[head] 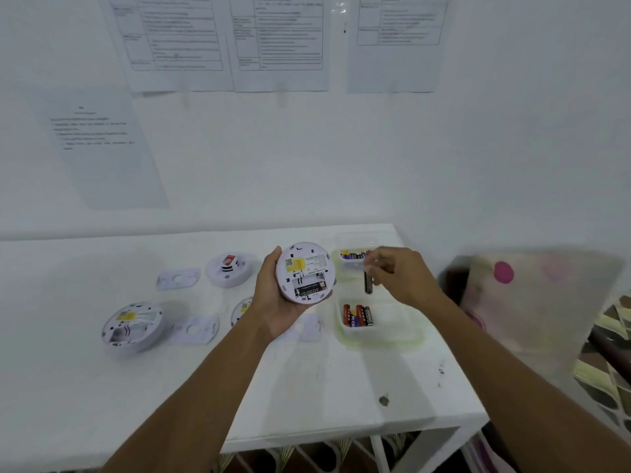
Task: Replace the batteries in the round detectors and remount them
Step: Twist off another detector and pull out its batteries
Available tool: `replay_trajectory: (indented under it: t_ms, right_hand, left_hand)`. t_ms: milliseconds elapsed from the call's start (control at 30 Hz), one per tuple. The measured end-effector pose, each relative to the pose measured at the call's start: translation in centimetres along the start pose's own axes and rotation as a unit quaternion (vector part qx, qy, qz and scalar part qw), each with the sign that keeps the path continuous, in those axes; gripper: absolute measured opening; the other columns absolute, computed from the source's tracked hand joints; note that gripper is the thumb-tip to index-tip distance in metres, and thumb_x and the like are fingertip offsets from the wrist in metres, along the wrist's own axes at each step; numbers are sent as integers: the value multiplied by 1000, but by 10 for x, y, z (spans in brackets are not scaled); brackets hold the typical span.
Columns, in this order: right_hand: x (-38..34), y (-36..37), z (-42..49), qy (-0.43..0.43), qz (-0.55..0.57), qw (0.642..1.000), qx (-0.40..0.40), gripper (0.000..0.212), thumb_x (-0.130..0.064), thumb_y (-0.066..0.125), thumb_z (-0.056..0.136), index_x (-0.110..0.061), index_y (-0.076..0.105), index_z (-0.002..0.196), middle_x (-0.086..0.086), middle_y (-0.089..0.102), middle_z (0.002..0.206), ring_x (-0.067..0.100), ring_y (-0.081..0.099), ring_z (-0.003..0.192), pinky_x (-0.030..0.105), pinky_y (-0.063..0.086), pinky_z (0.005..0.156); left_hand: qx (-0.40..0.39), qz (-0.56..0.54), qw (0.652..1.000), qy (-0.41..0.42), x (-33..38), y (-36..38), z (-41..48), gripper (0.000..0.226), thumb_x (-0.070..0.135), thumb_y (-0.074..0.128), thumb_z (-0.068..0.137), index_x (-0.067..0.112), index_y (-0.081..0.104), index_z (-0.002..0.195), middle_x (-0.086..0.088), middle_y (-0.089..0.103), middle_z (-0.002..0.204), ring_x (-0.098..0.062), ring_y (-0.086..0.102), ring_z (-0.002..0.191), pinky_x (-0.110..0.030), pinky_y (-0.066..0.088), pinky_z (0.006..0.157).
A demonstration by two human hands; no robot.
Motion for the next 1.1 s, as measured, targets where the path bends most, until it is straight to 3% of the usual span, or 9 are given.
replay_trajectory:
  t_ms: [133,267,367,467,633,800,900,967,1100]
  right_hand:
    - [34,2,1,88,-128,985,-71,10,-18,68,85,-21,69,76,-3,70,64,7,63,53,14,42,46]
    - [43,16,0,120,-205,964,-121,10,-20,69,86,-16,69,77,-4,65,57,9,65,50,17,45,49]
    - [48,24,-2,145,-199,961,-130,9,-18,69,86,-13,70,80,2,69,66,16,70,58,30,60,66]
    - [53,27,-4,146,-183,967,-105,8,-16,68,86,-13,71,80,0,69,71,18,71,60,37,61,73]
    - [36,19,-10,88,-108,988,-61,18,-15,59,90,-21,63,73,-3,67,68,11,66,54,28,56,60]
    - [-12,32,-27,-20,-35,999,3,27,-17,49,89,-26,42,65,-7,48,57,9,38,50,31,35,53]
    - [-34,45,-42,-62,38,996,46,20,-15,56,89,-25,53,72,-8,58,65,10,51,52,30,44,53]
    - [-39,54,-48,-71,56,993,76,12,-11,62,86,-22,66,83,-12,64,79,8,60,61,17,46,54]
    - [-42,71,-56,-55,64,991,107,23,-4,63,85,-19,74,99,-9,63,95,-1,63,78,9,46,62]
  left_hand:
    - [-8,2,1000,-17,-12,3,2,76,55,55,78,11,52,140,-21,58,136,-48,50,128,-50,59,79]
    - [-20,-3,1000,-23,-15,0,6,74,51,54,80,11,49,142,-24,57,137,-51,53,122,-52,56,85]
    - [-29,-25,999,-28,-14,-1,6,63,44,46,88,10,51,141,-24,59,134,-52,55,117,-55,48,95]
    - [-34,-32,999,-29,-15,-2,3,59,45,47,92,10,52,140,-25,59,133,-52,50,125,-56,48,97]
    - [-53,-36,998,-23,-16,-2,-1,67,51,54,85,11,52,139,-25,58,135,-51,52,121,-55,47,97]
    - [-50,-33,998,-9,-15,0,-4,69,53,53,84,11,52,139,-24,58,135,-48,53,124,-53,49,98]
    - [-37,-43,998,13,-12,2,-7,67,51,53,86,10,51,140,-23,57,136,-41,54,125,-53,43,105]
    - [-26,-54,998,24,-10,4,-10,65,52,49,90,9,52,139,-23,57,136,-40,53,126,-52,44,104]
    - [0,-72,997,39,-8,1,-10,60,52,42,95,10,55,137,-21,60,133,-37,53,124,-48,47,96]
Point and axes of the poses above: each hand's wrist, its own z-axis towards the middle knuckle, its own y-axis out of the palm, x = y × z, the point moved 2 cm from there along z, towards the middle knuckle
